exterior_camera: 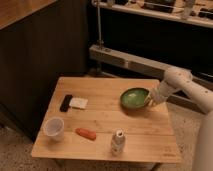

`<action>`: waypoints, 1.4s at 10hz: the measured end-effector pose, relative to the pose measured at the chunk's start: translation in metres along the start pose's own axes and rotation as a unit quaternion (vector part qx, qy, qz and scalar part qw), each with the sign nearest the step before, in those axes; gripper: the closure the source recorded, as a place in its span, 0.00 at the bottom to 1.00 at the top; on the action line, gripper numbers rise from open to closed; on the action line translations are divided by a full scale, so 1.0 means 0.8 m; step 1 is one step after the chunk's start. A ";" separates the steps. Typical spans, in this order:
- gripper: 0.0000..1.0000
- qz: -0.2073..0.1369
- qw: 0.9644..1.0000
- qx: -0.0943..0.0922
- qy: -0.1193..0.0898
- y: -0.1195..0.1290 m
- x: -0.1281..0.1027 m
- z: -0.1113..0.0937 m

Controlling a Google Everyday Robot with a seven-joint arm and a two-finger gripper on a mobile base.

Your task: Drag the ceramic bowl in a circle

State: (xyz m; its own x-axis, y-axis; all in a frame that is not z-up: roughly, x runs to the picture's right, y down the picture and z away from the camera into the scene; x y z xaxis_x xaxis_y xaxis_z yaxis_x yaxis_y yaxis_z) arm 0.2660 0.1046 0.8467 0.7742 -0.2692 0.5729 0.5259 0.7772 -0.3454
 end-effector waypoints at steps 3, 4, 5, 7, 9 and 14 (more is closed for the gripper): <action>1.00 0.036 0.999 -0.009 0.005 0.012 -0.022 0.000; 1.00 0.014 1.000 -0.012 0.005 0.008 -0.033 0.003; 1.00 -0.021 1.000 -0.016 0.006 0.001 -0.045 0.007; 1.00 -0.066 0.998 -0.021 0.004 -0.001 -0.076 0.013; 1.00 -0.060 0.998 -0.026 0.006 0.019 -0.101 0.012; 1.00 -0.127 0.991 -0.048 0.005 -0.013 -0.179 0.035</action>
State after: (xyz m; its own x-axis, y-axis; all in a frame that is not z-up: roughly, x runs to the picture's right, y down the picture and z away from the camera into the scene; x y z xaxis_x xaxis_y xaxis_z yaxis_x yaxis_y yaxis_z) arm 0.1394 0.1511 0.7893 0.6163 -0.4548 0.6429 0.7343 0.6268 -0.2605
